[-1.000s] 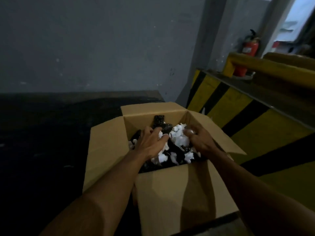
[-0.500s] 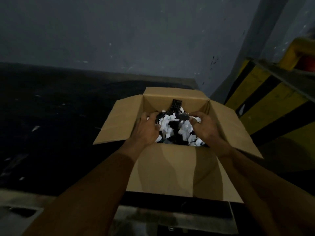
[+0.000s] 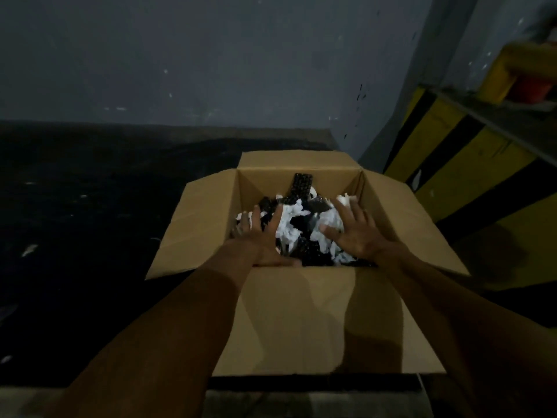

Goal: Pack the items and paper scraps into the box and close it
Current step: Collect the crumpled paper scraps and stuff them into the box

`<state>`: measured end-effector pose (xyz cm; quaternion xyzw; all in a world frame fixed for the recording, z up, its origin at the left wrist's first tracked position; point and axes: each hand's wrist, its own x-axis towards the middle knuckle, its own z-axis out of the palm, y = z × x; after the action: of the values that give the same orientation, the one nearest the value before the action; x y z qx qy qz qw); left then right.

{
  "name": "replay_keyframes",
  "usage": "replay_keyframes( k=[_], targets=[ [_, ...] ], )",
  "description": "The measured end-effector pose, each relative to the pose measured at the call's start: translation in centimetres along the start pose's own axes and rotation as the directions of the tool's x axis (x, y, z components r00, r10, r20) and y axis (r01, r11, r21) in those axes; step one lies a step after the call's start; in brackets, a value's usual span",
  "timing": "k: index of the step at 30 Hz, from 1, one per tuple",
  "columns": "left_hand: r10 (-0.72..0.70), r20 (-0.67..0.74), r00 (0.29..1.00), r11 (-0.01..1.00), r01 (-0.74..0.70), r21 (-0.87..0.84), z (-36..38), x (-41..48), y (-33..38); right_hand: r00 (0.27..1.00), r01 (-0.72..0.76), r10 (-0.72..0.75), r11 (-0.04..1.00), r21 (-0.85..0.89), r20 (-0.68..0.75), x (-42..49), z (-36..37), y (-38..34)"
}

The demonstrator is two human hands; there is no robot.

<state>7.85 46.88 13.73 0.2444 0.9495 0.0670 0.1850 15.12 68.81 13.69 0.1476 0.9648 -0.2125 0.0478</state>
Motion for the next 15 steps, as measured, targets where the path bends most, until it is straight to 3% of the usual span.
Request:
replay_keyframes(
  k=[3, 6, 15],
  targets=[
    [-0.04, 0.057, 0.998, 0.999, 0.04, 0.011, 0.7, 2.1, -0.2, 0.99, -0.075, 0.074, 0.997, 0.004, 0.124, 1.9, 0.3, 0.3],
    [-0.033, 0.101, 0.994, 0.998, 0.028, 0.051, 1.4, 3.8, 0.2, 0.973, -0.048, 0.055, 0.998, -0.038, 0.226, 3.1, 0.8, 0.3],
    [-0.037, 0.304, 0.952, 0.999, 0.047, -0.025, 2.1, 9.3, -0.3, 0.953, 0.022, 0.038, 0.981, -0.194, 0.3, 8.2, 5.1, 2.6]
  ],
)
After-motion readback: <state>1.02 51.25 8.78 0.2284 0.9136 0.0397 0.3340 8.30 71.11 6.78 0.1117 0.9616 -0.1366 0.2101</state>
